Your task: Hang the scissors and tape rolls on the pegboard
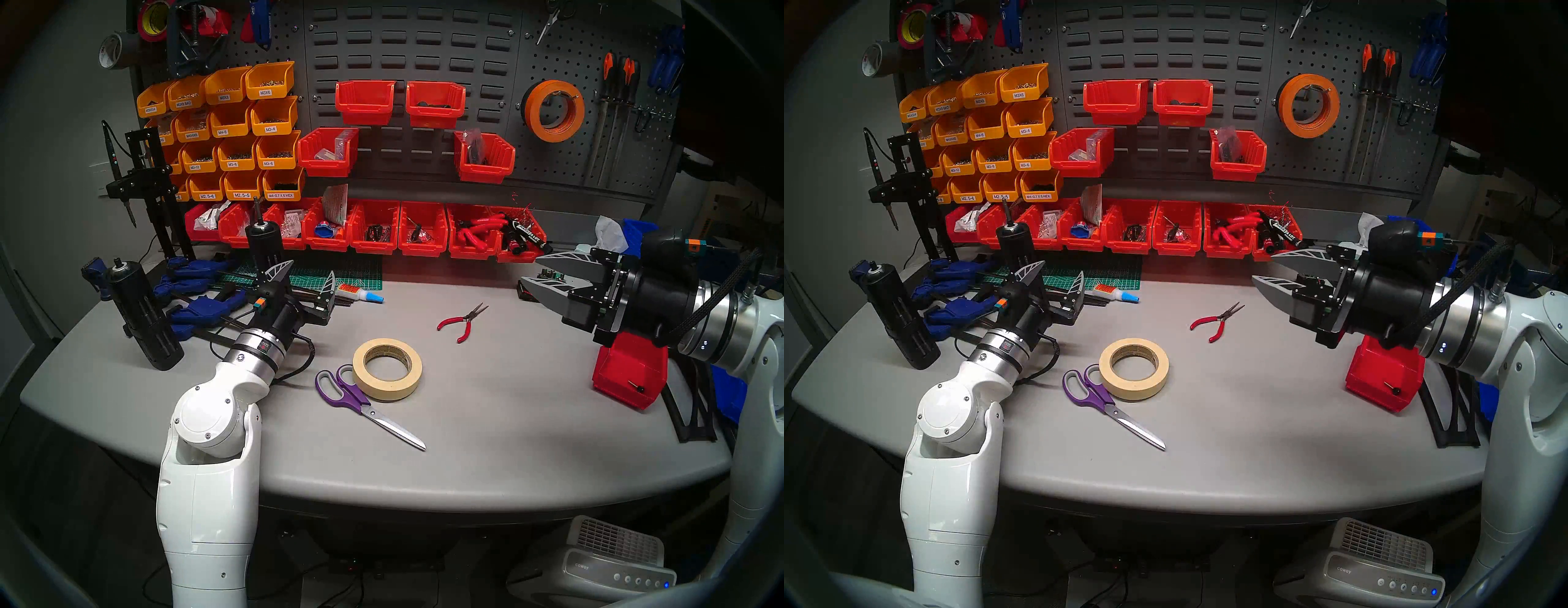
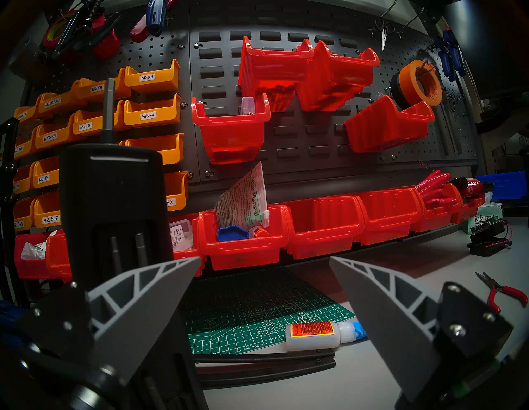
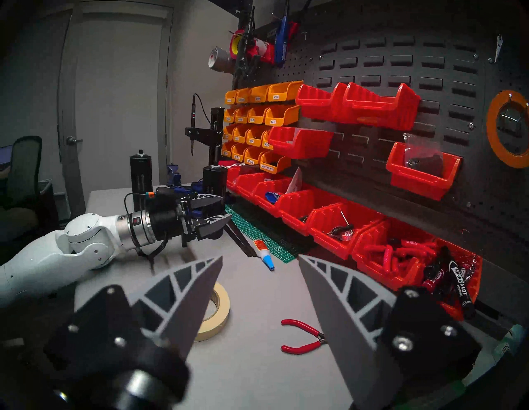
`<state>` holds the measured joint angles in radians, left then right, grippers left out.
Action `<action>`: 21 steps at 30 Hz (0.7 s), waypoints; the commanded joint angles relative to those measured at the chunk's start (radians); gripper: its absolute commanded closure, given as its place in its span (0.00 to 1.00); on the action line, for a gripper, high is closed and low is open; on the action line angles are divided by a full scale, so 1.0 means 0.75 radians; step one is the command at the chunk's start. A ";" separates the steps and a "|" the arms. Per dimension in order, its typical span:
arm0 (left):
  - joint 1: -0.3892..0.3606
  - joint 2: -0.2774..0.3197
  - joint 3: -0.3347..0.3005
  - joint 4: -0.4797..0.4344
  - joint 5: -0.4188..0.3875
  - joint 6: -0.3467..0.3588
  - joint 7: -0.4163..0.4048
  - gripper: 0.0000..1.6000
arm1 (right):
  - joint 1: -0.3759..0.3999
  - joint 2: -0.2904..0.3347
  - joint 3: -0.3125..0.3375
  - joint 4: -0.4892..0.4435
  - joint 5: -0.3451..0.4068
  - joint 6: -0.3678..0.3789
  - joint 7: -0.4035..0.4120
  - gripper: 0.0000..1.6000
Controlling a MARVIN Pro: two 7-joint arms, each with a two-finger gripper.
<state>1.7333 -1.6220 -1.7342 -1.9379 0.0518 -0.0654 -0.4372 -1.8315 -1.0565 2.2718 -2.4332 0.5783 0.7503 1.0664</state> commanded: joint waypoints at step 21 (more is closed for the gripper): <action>-0.001 0.000 0.001 -0.001 0.000 -0.009 0.000 0.00 | -0.012 -0.027 0.015 -0.014 -0.002 -0.075 0.062 0.00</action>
<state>1.7333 -1.6220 -1.7342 -1.9379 0.0518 -0.0655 -0.4372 -1.8526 -1.0775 2.2780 -2.4339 0.5780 0.7002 1.1187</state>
